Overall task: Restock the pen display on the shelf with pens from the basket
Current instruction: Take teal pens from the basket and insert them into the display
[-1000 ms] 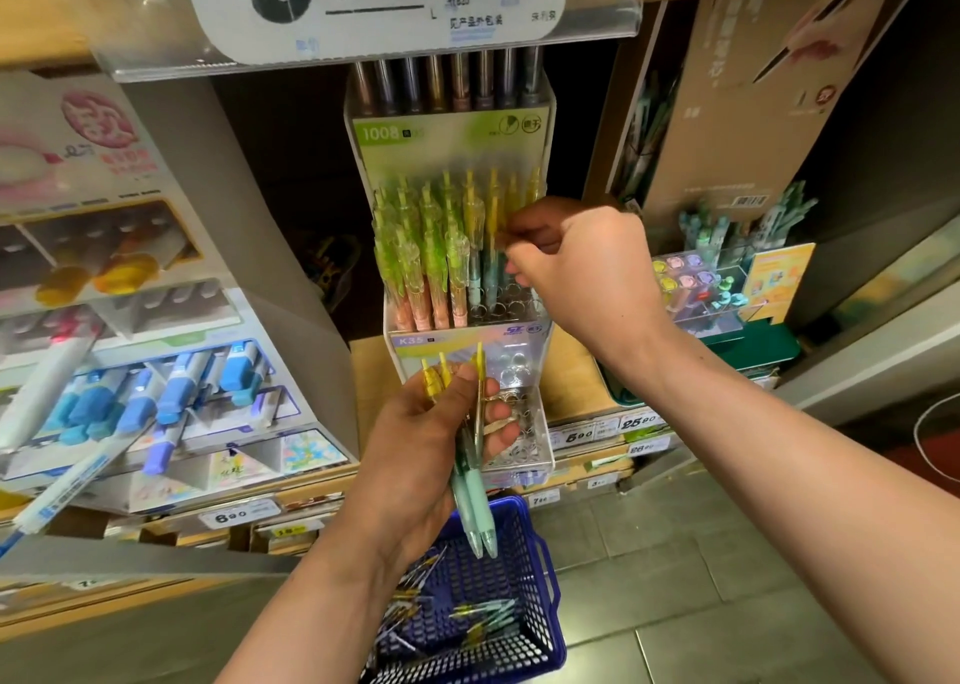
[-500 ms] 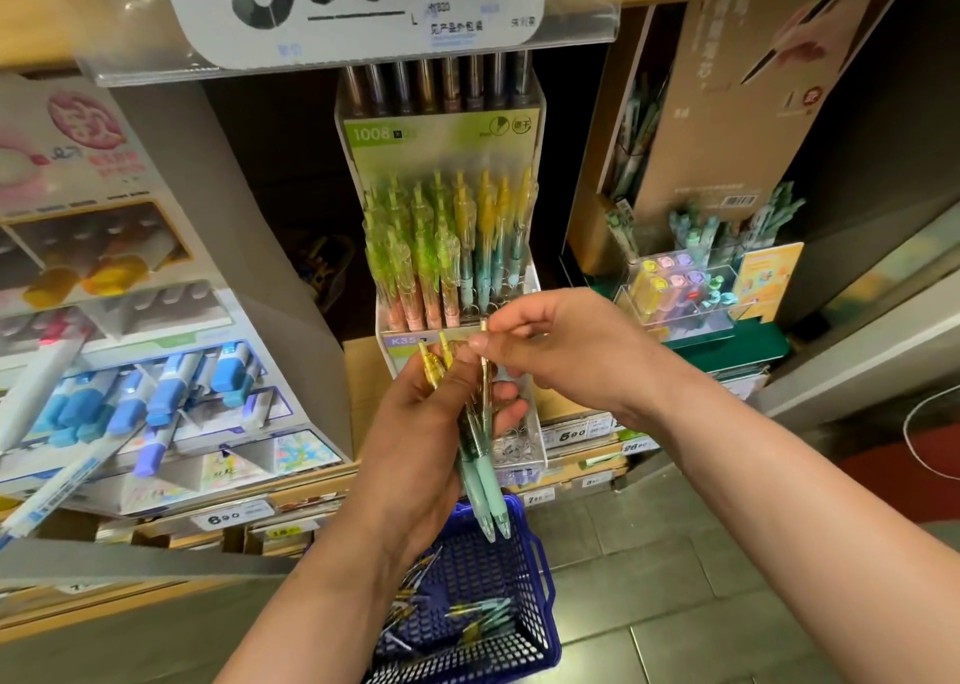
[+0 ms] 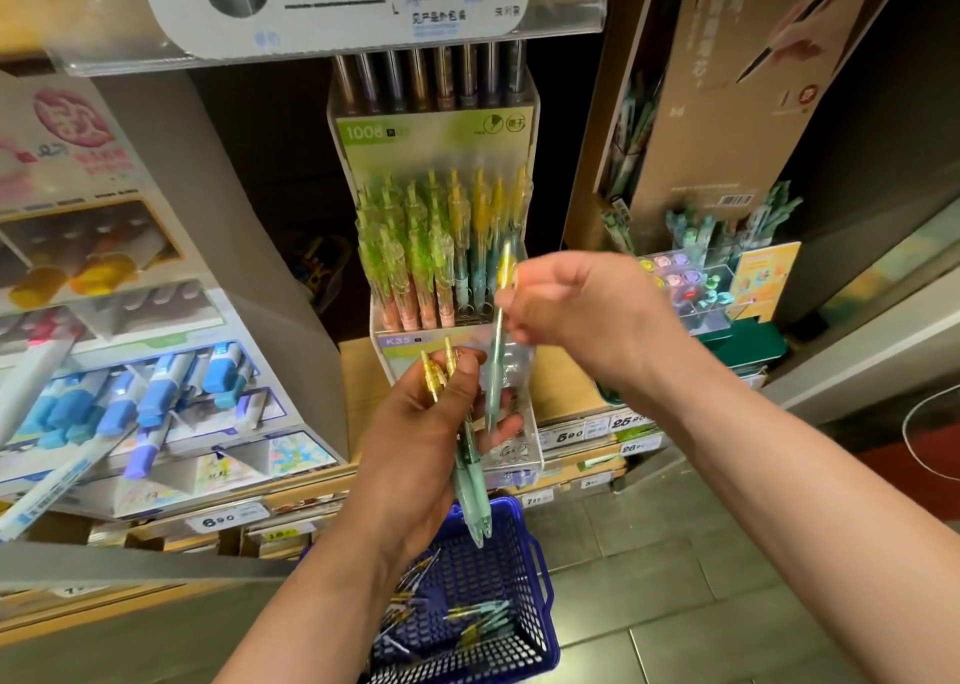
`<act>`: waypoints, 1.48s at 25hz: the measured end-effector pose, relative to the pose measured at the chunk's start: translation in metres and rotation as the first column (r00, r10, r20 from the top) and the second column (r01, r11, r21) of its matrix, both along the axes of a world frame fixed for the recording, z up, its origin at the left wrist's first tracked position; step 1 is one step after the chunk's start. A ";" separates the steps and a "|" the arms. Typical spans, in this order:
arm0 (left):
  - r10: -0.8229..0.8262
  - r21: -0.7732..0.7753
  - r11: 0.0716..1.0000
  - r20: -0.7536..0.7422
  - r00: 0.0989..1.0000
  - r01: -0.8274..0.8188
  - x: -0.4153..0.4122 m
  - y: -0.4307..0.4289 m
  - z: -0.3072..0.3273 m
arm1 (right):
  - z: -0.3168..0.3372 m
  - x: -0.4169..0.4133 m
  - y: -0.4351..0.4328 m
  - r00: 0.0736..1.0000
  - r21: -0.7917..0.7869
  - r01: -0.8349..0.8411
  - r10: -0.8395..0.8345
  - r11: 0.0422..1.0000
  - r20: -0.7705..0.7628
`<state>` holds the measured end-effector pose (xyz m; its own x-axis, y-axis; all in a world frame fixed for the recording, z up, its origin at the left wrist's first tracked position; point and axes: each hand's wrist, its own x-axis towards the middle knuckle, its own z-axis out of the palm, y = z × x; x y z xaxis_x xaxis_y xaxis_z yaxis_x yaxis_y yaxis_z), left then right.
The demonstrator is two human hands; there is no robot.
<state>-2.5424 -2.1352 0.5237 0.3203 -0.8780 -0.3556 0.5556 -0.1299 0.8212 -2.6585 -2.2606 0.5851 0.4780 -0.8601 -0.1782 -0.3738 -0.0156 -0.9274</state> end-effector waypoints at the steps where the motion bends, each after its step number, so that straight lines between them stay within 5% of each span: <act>1: 0.005 0.022 1.000 0.004 1.000 -0.005 0.001 0.000 -0.002 | 0.006 0.000 -0.007 0.996 -0.009 0.076 -0.076 0.997 0.052; 4: 0.003 0.091 0.996 0.044 0.999 -0.007 0.001 0.002 -0.006 | 0.023 0.001 -0.027 0.969 -0.172 0.215 -0.189 0.961 0.157; 10: 0.003 0.083 0.997 -0.036 0.999 0.000 0.001 0.005 -0.009 | 0.024 0.017 -0.035 0.957 -0.358 0.238 -0.156 0.903 0.243; 24: 0.069 0.012 0.998 -0.041 0.997 -0.069 0.008 0.007 -0.016 | -0.008 0.019 -0.031 0.969 -0.521 0.008 -0.136 0.854 -0.208; 27: 0.065 -0.008 0.998 -0.036 0.997 -0.065 0.004 0.005 -0.013 | -0.006 0.014 -0.022 0.963 -0.453 -0.002 -0.120 0.891 -0.241; 32: -0.019 -0.044 0.999 0.081 0.997 0.023 0.000 0.002 -0.005 | -0.004 -0.001 0.010 0.934 -0.023 -0.222 0.206 0.975 -0.292; 37: -0.079 0.023 0.997 0.180 0.980 0.076 -0.002 0.003 -0.005 | -0.005 -0.003 0.020 0.945 -0.006 -0.199 0.190 0.980 -0.268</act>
